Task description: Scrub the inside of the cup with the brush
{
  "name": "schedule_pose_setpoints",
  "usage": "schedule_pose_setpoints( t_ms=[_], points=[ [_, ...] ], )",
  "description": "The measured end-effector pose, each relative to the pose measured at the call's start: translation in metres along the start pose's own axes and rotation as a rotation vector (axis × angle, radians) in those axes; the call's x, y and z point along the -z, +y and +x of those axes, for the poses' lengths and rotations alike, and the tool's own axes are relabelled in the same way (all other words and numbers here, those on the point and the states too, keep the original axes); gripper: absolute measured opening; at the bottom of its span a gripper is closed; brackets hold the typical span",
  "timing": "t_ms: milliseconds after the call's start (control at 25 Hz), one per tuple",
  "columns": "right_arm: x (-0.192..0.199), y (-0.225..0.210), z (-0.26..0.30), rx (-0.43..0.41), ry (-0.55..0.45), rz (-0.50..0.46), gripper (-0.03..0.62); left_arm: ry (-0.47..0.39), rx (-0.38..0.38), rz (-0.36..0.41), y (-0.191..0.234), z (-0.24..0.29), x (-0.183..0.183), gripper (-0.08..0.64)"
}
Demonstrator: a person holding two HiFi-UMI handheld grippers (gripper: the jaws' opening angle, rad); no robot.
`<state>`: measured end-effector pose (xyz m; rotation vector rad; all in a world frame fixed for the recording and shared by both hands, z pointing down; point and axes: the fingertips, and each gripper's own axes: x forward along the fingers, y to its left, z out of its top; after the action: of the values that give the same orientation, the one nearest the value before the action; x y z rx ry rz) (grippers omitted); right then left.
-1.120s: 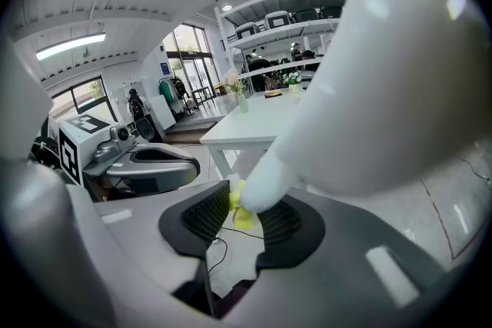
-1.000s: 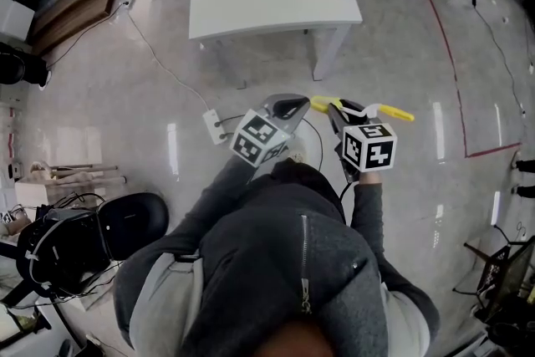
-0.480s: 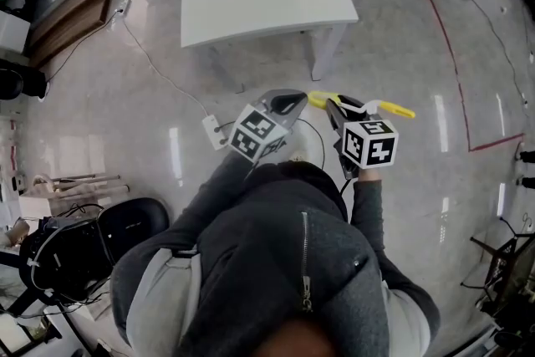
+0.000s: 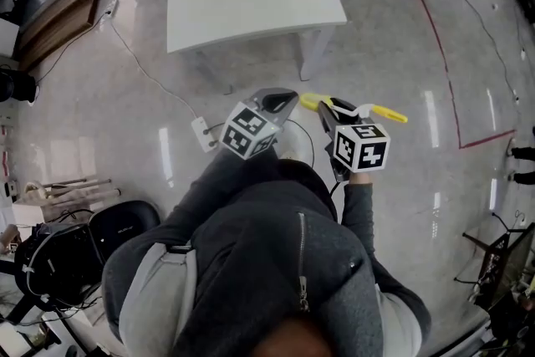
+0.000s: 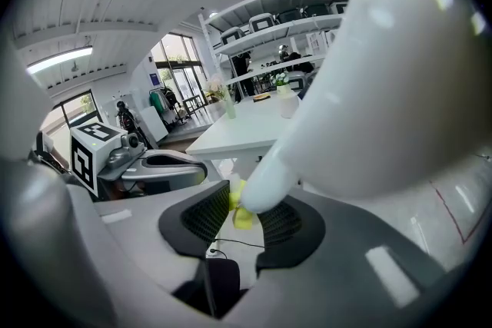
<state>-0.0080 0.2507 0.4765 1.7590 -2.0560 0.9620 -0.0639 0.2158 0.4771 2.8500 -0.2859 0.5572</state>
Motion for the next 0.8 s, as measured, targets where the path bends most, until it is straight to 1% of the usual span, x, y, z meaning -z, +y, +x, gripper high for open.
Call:
schedule_pose_setpoints(
  t_ms=[240,560,800],
  points=[
    [0.002,-0.005,-0.008,0.011,-0.003,0.017,0.117,-0.001,0.008,0.001,-0.003,0.007,-0.005,0.009],
    [0.005,-0.005,-0.014,0.017,-0.005,0.031,0.117,-0.001,-0.006,-0.015,-0.009,0.005,-0.002,0.009],
    [0.012,0.003,-0.016,-0.003,0.001,0.014,0.117,0.003,-0.018,-0.027,-0.009,0.003,0.003,0.009]
  ],
)
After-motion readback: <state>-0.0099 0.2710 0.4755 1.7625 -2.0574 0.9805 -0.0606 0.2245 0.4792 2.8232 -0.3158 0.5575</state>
